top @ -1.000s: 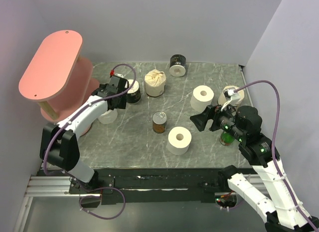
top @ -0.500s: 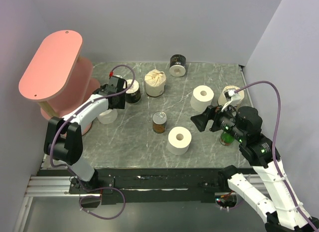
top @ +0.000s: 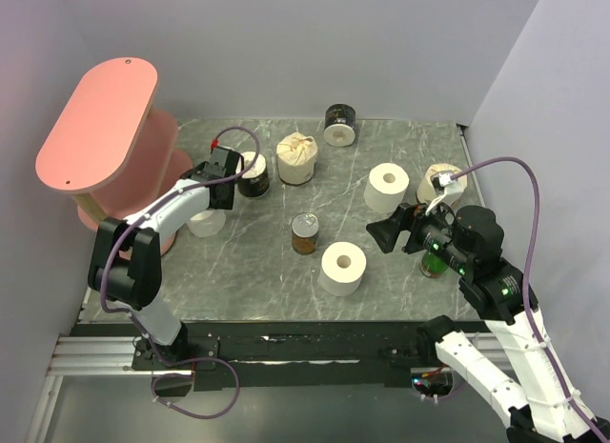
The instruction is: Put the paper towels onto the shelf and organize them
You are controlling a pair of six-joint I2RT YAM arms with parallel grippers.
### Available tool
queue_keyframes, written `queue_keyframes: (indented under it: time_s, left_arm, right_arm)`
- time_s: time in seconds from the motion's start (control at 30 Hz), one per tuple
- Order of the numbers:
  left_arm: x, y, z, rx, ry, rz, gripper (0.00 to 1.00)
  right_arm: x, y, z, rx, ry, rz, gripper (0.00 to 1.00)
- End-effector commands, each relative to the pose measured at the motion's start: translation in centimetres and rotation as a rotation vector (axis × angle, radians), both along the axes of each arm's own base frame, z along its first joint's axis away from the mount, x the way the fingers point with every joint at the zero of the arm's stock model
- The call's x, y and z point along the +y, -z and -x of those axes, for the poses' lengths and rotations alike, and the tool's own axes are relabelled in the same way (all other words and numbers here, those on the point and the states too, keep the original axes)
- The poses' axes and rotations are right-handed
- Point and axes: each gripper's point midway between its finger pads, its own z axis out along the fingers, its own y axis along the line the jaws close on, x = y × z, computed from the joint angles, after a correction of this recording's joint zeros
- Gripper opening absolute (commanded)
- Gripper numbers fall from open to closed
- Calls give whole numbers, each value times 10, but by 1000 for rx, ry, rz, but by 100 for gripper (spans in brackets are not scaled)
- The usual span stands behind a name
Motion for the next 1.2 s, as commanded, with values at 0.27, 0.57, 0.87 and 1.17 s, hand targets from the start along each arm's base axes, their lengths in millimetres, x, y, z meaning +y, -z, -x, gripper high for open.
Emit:
queue_keyframes:
  time_s: [0.27,0.57,0.87,1.17]
  left_arm:
    - [-5,-67,12,-115,5,72,38]
    - [-48,-209,26,-368,185,211,36]
    - [-23,-374,30,-720,179,150,35]
    - [41,-447,35,-903,-9,-179,29]
  right_arm:
    - [-9,-13,3,-23,34,11,100]
    - [-19,-24,2,-49,79,38,100]
    - [-13,-31,6,-31,55,-1,99]
    - [-18,-33,12,-58,62,9,100]
